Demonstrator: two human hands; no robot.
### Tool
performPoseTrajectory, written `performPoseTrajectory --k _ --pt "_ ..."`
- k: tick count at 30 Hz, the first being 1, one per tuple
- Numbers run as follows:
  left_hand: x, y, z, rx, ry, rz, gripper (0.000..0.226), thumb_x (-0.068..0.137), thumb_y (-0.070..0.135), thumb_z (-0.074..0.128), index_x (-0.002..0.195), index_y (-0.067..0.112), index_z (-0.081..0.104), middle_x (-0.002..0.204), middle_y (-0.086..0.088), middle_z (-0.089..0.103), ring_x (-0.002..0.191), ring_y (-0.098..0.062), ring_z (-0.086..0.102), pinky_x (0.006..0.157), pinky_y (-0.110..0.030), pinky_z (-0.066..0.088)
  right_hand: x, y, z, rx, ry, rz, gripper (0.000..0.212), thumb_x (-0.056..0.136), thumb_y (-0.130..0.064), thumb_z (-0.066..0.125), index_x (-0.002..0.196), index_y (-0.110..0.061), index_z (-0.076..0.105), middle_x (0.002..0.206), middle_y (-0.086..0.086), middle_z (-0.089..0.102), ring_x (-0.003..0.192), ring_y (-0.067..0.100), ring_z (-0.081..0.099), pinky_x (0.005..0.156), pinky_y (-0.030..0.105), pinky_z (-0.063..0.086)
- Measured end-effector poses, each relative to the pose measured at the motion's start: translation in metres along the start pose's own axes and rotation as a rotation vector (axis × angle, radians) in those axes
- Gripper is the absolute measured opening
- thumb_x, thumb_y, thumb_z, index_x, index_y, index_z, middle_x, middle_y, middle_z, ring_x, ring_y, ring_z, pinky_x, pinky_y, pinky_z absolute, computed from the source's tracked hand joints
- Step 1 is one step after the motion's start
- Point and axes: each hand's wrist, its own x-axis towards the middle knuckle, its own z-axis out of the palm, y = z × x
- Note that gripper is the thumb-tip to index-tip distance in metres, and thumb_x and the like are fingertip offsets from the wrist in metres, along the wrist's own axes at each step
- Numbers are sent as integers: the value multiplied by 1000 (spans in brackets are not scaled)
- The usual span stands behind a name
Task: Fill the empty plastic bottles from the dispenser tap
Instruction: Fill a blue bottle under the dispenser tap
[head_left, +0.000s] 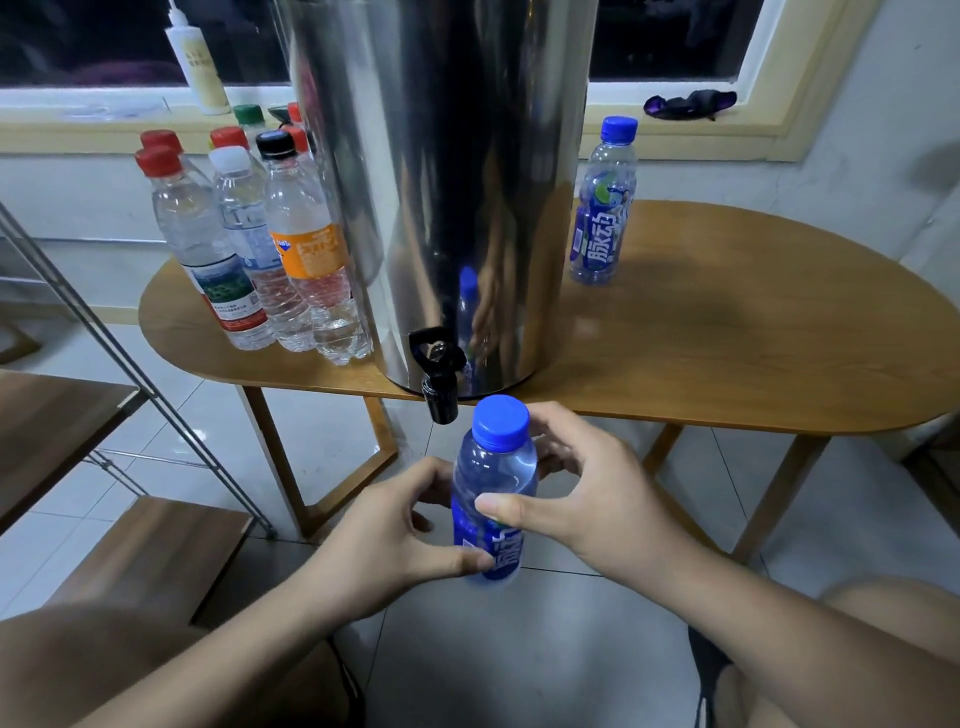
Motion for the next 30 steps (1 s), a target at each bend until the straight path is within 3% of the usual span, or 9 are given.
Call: performPoseTrajectory --k 9,15,20,22,26,30 --pt "0 10 18 -58 123 24 60 77 36 97 127 35 64 121 17 74 113 -12 71 91 -40 62 -3 1 0 31 -18 -11 62 83 -45 94 136 -41 63 131 -12 72 118 18 70 97 50 61" --pt "-3 2 -4 1 142 48 58 73 43 93 125 34 66 118 16 76 112 -12 73 93 -41 63 5 5 4 114 -62 -5 64 81 -34 97 136 -36 64 135 -9 72 122 20 70 99 52 59" --pt "-6 -1 -32 14 196 105 60 75 34 98 126 29 67 118 12 76 112 -17 73 95 -41 61 12 14 3 95 -58 40 71 76 -52 96 138 -36 63 132 -14 72 122 14 70 99 46 61" --pt "-7 0 -44 10 250 148 61 75 28 100 126 27 67 118 9 77 109 -20 74 94 -42 61 13 19 3 106 -58 60 69 78 -50 94 138 -36 63 130 -15 73 121 13 70 99 45 61" --pt "-7 4 -67 -57 425 191 61 71 43 91 125 27 68 116 4 78 101 -17 75 81 -26 59 13 27 6 90 -43 83 59 83 -43 93 134 -36 65 127 -14 74 119 13 71 99 43 61" --pt "1 -6 -95 -159 578 128 63 74 43 94 127 19 68 119 1 80 107 -24 77 94 -47 61 15 33 8 39 -52 102 54 85 -41 93 131 -39 65 125 -16 73 118 11 70 98 43 60"
